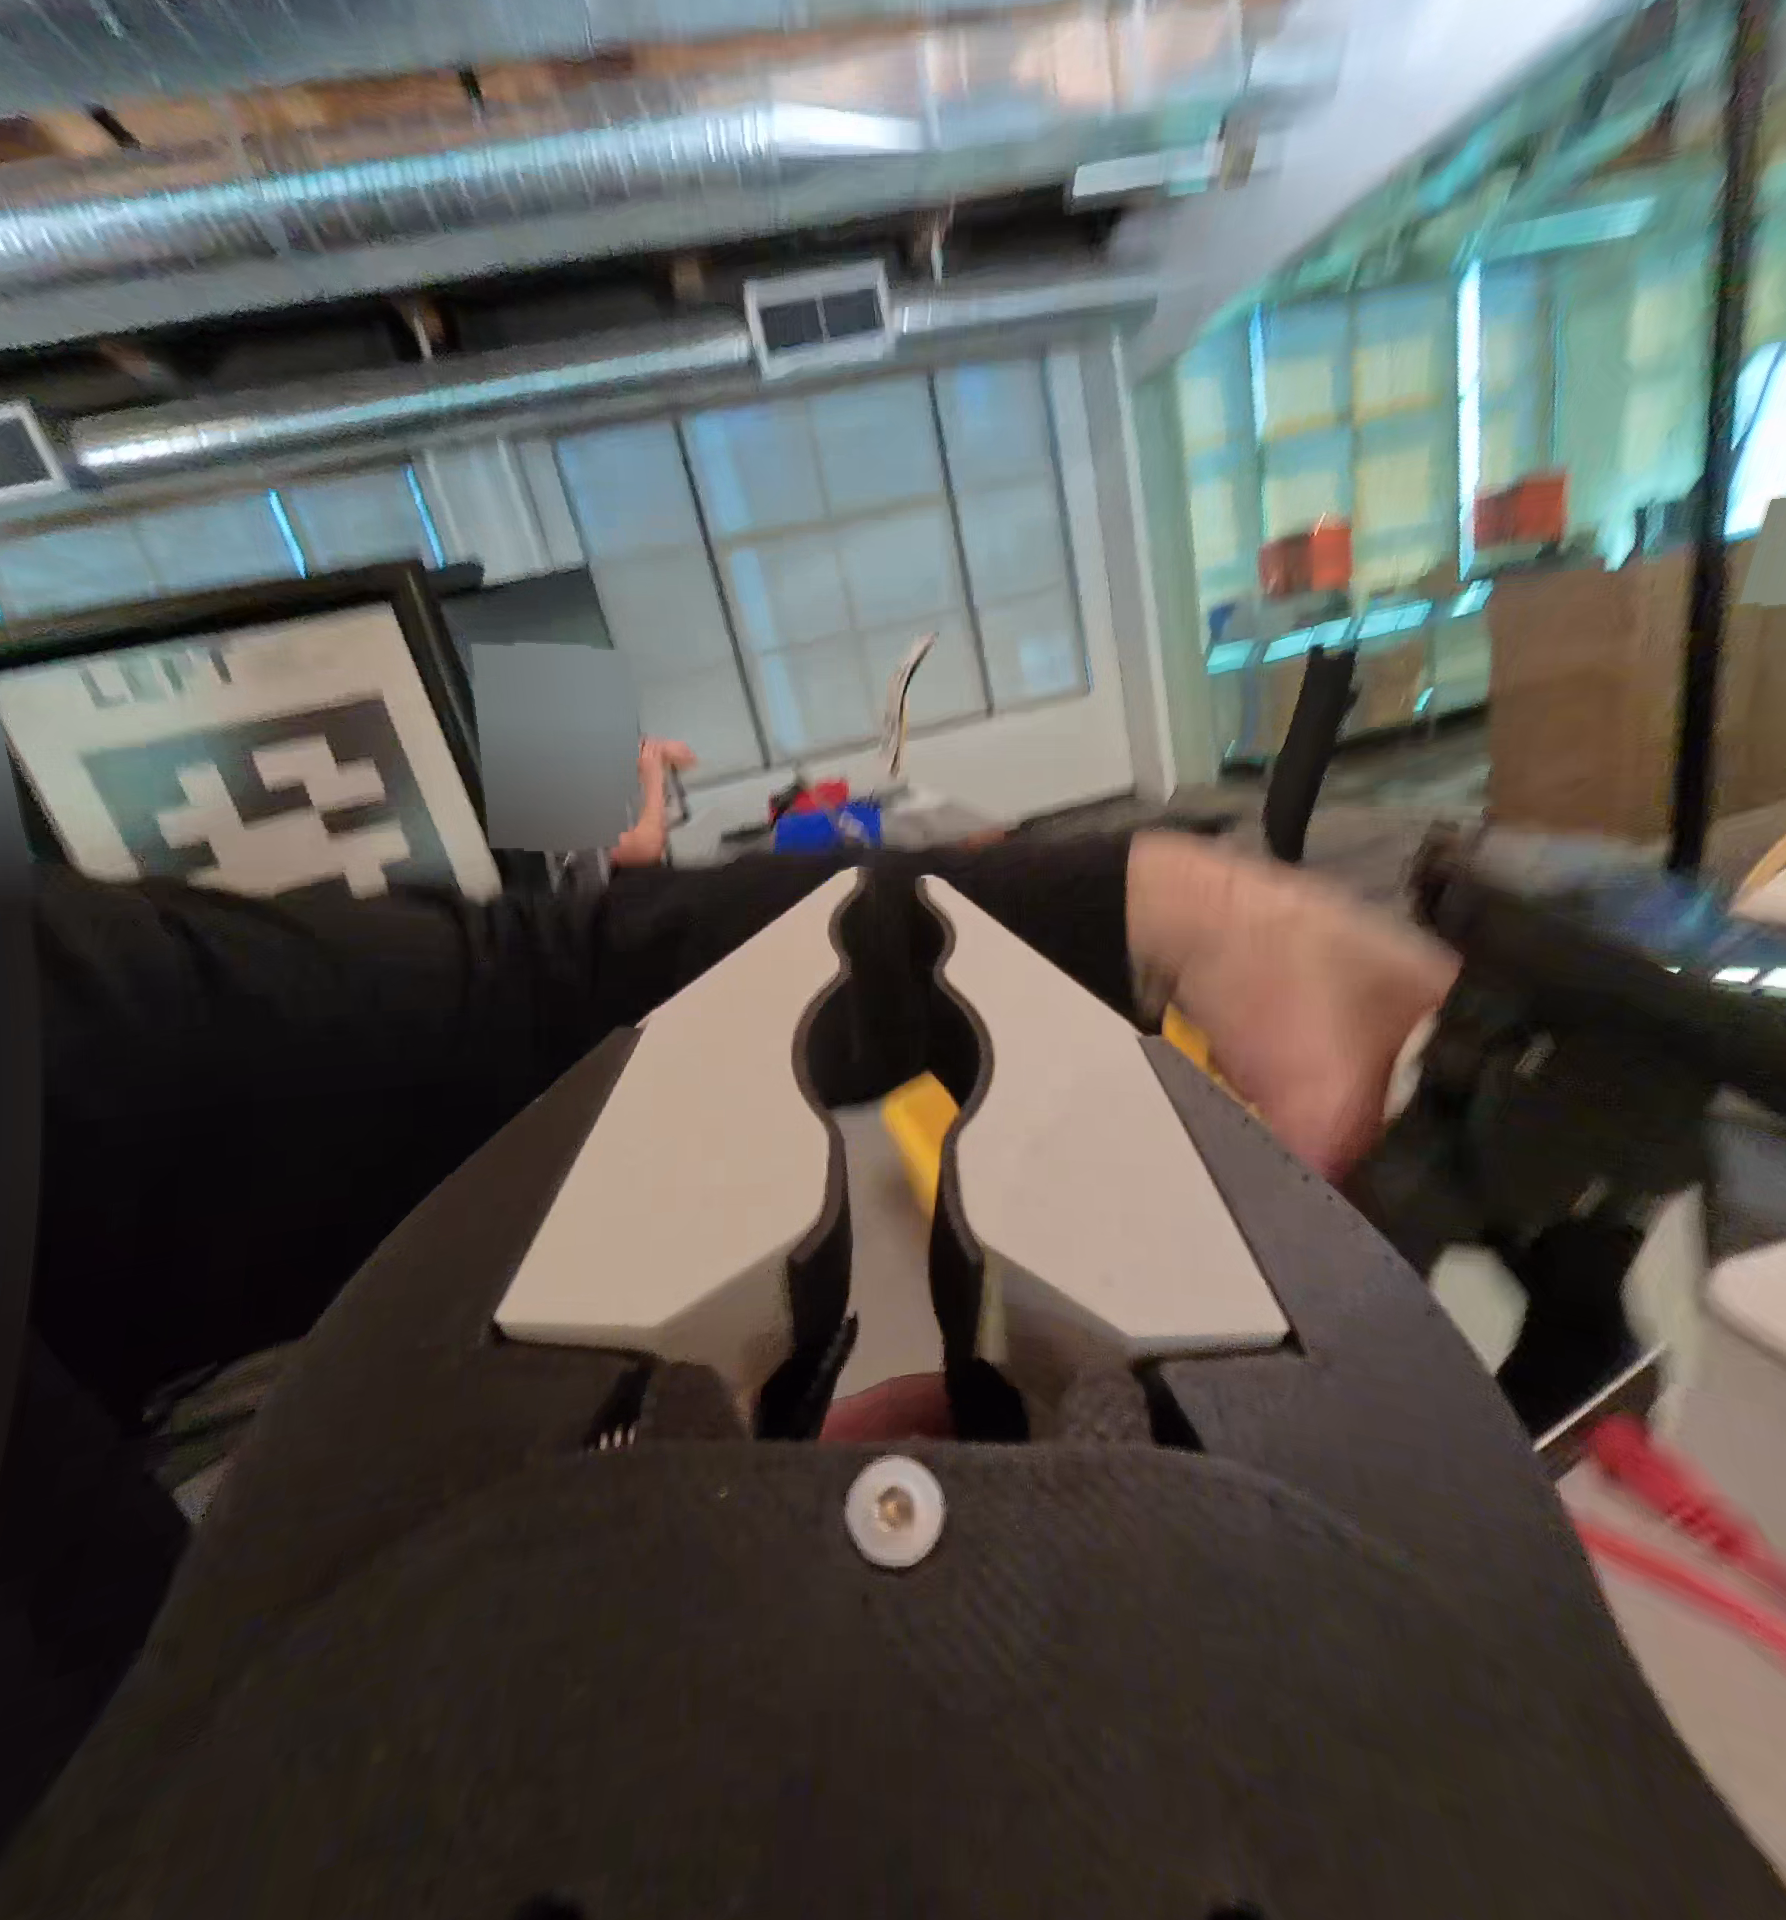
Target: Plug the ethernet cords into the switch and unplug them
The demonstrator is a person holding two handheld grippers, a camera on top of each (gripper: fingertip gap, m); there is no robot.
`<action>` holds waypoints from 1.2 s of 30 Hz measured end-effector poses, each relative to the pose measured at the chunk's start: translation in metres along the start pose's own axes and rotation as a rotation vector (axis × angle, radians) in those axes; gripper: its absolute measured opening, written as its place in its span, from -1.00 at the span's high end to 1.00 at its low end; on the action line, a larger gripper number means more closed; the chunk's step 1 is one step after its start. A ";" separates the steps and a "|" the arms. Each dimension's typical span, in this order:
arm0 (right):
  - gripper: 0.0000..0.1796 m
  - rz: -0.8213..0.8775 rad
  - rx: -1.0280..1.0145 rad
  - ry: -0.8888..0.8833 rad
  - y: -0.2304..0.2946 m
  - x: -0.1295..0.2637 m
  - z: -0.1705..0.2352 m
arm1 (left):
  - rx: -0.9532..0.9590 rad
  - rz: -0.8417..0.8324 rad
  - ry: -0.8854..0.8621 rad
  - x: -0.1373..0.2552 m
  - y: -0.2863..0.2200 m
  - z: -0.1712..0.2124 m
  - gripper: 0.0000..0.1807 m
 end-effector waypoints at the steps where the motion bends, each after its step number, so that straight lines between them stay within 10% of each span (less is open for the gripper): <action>1: 0.94 -0.002 -0.033 0.044 -0.004 -0.008 0.018 | 0.017 -0.006 -0.007 0.007 0.001 0.001 0.16; 10: 0.65 0.172 -0.261 0.242 -0.059 -0.033 0.124 | 0.095 -0.075 0.026 0.052 0.000 0.021 0.16; 16: 0.37 0.518 -0.261 0.165 -0.098 -0.015 0.122 | 0.092 -0.114 0.011 0.073 -0.007 0.024 0.16; 21: 0.57 0.616 -0.173 0.121 -0.121 0.013 0.104 | 0.048 -0.077 -0.009 0.077 -0.013 0.032 0.16; 36: 0.76 0.369 1.093 0.490 -0.069 -0.014 0.087 | -0.073 0.257 0.074 0.041 -0.027 0.034 0.16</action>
Point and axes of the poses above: each gripper's, where its closed fingertips meet, x back along the fingers, z out of its underside, y = z × x across the jaws, the point moved 9 cm from there along x, back along the fingers, and after that the axes turned 5 degrees about y, right-handed, at the moved point
